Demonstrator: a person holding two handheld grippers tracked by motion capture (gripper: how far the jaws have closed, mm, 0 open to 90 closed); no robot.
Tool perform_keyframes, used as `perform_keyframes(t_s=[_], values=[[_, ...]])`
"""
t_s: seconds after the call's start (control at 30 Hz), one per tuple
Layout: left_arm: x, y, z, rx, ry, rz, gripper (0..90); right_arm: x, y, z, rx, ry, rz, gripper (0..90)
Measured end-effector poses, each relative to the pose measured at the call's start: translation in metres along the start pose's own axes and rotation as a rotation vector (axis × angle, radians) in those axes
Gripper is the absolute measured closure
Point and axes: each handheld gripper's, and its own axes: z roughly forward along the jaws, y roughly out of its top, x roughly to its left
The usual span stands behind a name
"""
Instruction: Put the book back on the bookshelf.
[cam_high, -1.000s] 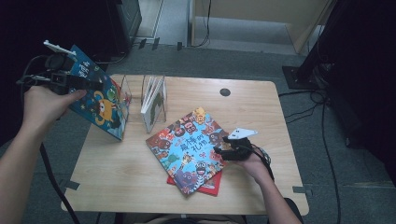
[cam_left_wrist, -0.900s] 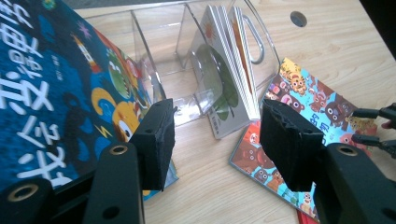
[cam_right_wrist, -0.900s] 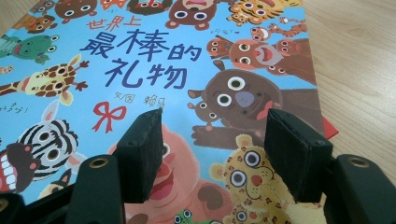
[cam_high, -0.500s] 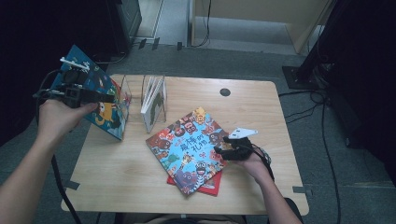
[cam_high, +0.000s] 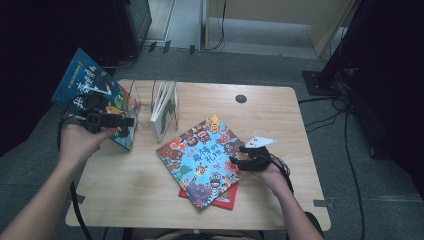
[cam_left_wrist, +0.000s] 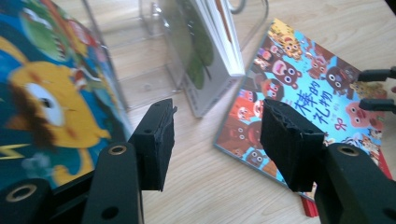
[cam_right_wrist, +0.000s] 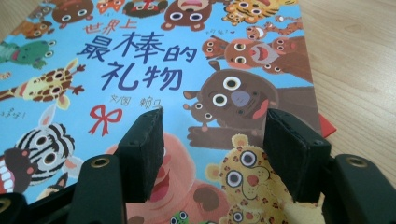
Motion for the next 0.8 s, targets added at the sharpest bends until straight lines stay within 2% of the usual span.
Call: perform_keyframes(t_s=[0.1,0.4,0.53,0.67,0.8], values=[[-0.003,-0.007,0.009,0.004,-0.003,0.013,45.1,-0.001,0.000,0.000,-0.010,-0.002,0.013,38.6],[-0.004,-0.029,0.036,0.011,-0.037,0.028,45.1,-0.001,0.000,0.000,-0.005,-0.003,0.010,38.9],[-0.007,-0.035,0.046,0.013,-0.054,0.034,44.9,-0.001,0.000,0.000,-0.006,-0.002,0.007,39.1],[-0.010,-0.041,0.058,0.023,-0.092,0.051,44.7,-0.001,0.000,0.000,-0.006,-0.002,0.009,39.2],[-0.015,-0.046,0.069,0.035,-0.093,0.071,44.0,-0.001,0.000,0.000,-0.009,-0.004,0.004,39.8]])
